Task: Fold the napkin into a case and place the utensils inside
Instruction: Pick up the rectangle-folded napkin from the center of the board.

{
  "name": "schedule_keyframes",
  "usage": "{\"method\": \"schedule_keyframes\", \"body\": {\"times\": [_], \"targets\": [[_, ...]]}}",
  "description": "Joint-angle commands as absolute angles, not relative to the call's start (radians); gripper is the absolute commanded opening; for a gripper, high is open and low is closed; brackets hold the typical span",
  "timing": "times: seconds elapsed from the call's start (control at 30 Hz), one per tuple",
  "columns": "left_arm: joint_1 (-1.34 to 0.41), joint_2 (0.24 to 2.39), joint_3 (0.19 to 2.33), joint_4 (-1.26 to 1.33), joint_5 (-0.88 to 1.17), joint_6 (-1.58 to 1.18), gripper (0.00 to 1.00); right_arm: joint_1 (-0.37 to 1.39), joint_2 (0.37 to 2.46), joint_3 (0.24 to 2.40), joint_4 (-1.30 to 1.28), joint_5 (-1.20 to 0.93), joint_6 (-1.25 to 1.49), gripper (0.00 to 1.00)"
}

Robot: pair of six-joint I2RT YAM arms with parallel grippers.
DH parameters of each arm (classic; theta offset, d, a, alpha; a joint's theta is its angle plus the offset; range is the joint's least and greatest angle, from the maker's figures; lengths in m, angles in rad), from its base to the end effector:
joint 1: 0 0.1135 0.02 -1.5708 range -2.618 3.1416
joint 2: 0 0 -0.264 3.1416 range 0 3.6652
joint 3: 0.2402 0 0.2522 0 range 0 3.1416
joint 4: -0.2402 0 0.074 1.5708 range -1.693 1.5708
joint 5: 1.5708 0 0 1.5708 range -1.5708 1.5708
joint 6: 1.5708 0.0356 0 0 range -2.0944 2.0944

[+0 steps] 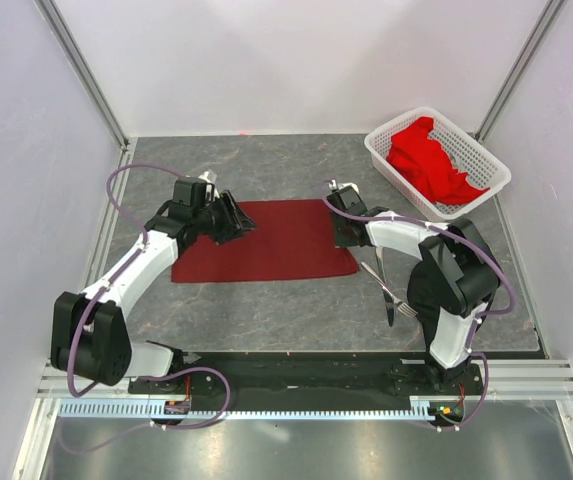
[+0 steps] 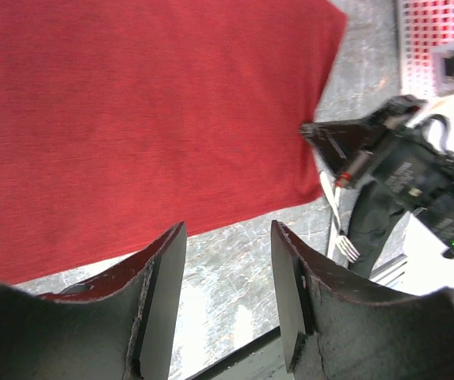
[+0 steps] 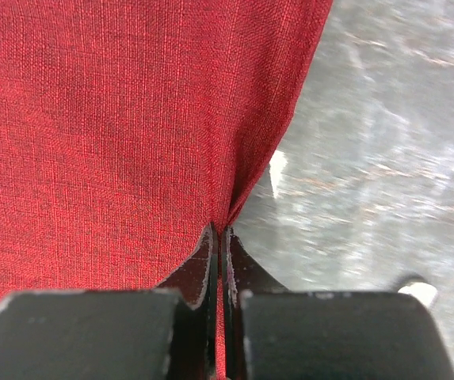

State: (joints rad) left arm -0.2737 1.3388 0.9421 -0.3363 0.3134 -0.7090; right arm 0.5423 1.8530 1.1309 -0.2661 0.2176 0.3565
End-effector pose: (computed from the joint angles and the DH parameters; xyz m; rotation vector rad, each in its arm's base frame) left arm 0.2749 -0.0886 0.2589 -0.3550 2.3907 -0.8423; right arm 0.3267 0.1879 0.1594 -0.1519 2.5215 0.0804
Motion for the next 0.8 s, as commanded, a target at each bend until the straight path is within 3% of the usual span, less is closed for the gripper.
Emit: {"method": "schedule_keyframes", "body": {"times": [0.0,0.33,0.77], "targets": [[-0.276,1.405,0.95,-0.298,0.308,-0.713,0.54,0.477,1.772,1.083,-0.322,0.196,0.279,0.0],[-0.319,1.6,1.015,-0.224,0.37,-0.791,0.51,0.416,1.602,1.087,-0.399,0.296,0.21,0.0],[-0.247,1.502,1.003,-0.281,0.4,-0.779,0.51,0.534,1.583,1.245,-0.483,0.282,0.204,0.0]]}}
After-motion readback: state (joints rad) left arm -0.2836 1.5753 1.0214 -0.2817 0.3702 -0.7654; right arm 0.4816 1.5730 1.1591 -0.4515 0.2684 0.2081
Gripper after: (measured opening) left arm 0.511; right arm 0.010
